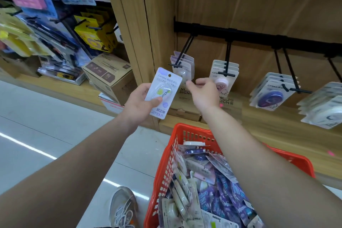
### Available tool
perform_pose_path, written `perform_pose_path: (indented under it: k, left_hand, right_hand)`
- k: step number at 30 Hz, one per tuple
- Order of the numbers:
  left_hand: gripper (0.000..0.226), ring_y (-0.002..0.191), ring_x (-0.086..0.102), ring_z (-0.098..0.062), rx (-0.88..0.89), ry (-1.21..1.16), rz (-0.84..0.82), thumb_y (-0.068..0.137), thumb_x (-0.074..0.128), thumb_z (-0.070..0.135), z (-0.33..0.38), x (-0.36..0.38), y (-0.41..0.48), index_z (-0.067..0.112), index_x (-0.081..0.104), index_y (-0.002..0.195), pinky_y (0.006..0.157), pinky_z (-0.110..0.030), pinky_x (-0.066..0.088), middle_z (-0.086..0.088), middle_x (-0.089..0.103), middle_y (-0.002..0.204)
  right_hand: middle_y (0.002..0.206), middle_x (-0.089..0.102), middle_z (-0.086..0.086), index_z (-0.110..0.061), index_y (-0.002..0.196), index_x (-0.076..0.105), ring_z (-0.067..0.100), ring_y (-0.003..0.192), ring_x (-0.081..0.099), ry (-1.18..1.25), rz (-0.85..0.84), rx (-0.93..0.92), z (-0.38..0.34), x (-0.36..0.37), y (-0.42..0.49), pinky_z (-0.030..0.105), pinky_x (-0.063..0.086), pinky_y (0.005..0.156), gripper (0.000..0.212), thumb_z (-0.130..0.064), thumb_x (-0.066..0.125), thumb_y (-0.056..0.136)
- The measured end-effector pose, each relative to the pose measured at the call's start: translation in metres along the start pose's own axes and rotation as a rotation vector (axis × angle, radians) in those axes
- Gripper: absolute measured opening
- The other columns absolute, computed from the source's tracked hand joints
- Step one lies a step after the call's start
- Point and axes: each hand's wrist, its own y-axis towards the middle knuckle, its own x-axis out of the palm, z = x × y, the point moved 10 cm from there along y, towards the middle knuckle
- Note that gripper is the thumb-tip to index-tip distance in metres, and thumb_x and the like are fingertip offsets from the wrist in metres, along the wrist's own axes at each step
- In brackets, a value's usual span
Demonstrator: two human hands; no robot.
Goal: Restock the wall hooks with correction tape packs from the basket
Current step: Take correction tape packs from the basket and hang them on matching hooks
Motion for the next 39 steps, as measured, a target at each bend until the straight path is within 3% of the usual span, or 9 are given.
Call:
perform_pose_path:
  k: [2,4,8,10,15,22,26,30,39]
  left_hand:
    - [0.029,0.097,0.074,-0.019,0.016,-0.016,-0.021,0.099,0.067,0.014,0.004,0.01,0.005,0.026,0.059,0.124,0.05,-0.014,0.05,0.001,0.074,0.117]
    - [0.031,0.099,0.074,-0.017,0.032,-0.04,-0.037,0.099,0.067,0.014,0.006,0.02,0.01,0.026,0.059,0.126,0.052,-0.014,0.051,0.002,0.073,0.118]
    - [0.039,0.106,0.073,-0.018,0.055,-0.092,0.003,0.098,0.068,0.018,0.004,0.024,0.018,0.026,0.057,0.134,0.072,-0.029,0.06,0.001,0.071,0.125]
    - [0.041,0.106,0.074,-0.018,0.05,-0.109,0.016,0.098,0.069,0.018,0.001,0.025,0.02,0.028,0.057,0.135,0.08,-0.037,0.063,0.002,0.071,0.125]
    - [0.04,0.108,0.073,-0.02,0.043,-0.167,0.03,0.098,0.067,0.016,-0.003,0.027,0.019,0.033,0.057,0.133,0.088,-0.046,0.063,0.002,0.071,0.126]
    - [0.042,0.105,0.073,-0.012,0.106,-0.157,0.069,0.1,0.066,0.018,0.015,0.025,0.023,0.032,0.058,0.139,0.074,-0.03,0.063,0.007,0.072,0.123]
    - [0.044,0.108,0.072,-0.012,0.14,-0.121,0.083,0.1,0.066,0.019,0.018,0.025,0.021,0.029,0.057,0.142,0.08,-0.034,0.064,0.007,0.071,0.125]
    - [0.043,0.106,0.072,-0.01,0.138,-0.137,0.082,0.1,0.065,0.019,0.015,0.027,0.019,0.031,0.057,0.141,0.073,-0.026,0.063,0.007,0.071,0.125]
    - [0.044,0.105,0.072,-0.011,0.111,-0.136,0.11,0.1,0.066,0.02,0.008,0.028,0.018,0.033,0.056,0.141,0.074,-0.028,0.064,0.006,0.07,0.126]
  right_hand:
    - [0.108,0.065,-0.01,-0.018,0.124,0.064,0.009,0.1,0.061,0.008,-0.057,-0.009,0.012,-0.005,-0.016,0.026,0.044,0.082,0.035,-0.04,0.067,0.097]
    - [0.104,0.067,-0.012,-0.02,0.115,0.068,0.004,0.095,0.061,-0.024,-0.108,-0.032,0.023,-0.009,-0.031,0.025,0.045,0.08,0.028,-0.04,0.068,0.096]
    - [0.1,0.065,-0.012,-0.022,0.108,0.067,0.0,0.093,0.06,-0.074,-0.17,-0.052,0.041,-0.016,-0.048,0.019,0.045,0.075,0.019,-0.036,0.07,0.095]
    - [0.098,0.065,-0.01,-0.022,0.107,0.067,0.005,0.093,0.061,-0.085,-0.176,-0.047,0.049,-0.017,-0.051,0.023,0.046,0.077,0.02,-0.036,0.071,0.094]
    - [0.1,0.067,-0.008,-0.02,0.108,0.068,0.007,0.096,0.062,-0.125,-0.201,-0.047,0.059,-0.014,-0.055,0.024,0.046,0.077,0.022,-0.037,0.072,0.094]
    - [0.097,0.063,-0.011,-0.021,0.106,0.066,0.002,0.09,0.059,-0.173,-0.209,-0.046,0.065,-0.019,-0.057,0.016,0.04,0.069,0.02,-0.036,0.072,0.094]
    - [0.099,0.065,-0.01,-0.021,0.106,0.067,0.001,0.09,0.058,-0.196,-0.21,-0.041,0.069,-0.024,-0.058,0.015,0.038,0.068,0.021,-0.036,0.073,0.094]
    - [0.097,0.065,-0.01,-0.018,0.108,0.067,-0.001,0.089,0.058,-0.206,-0.221,-0.036,0.076,-0.026,-0.062,0.012,0.038,0.068,0.022,-0.035,0.073,0.094]
    - [0.101,0.066,-0.009,-0.018,0.11,0.067,-0.002,0.09,0.059,-0.217,-0.228,-0.034,0.081,-0.028,-0.067,0.011,0.038,0.068,0.024,-0.036,0.072,0.094]
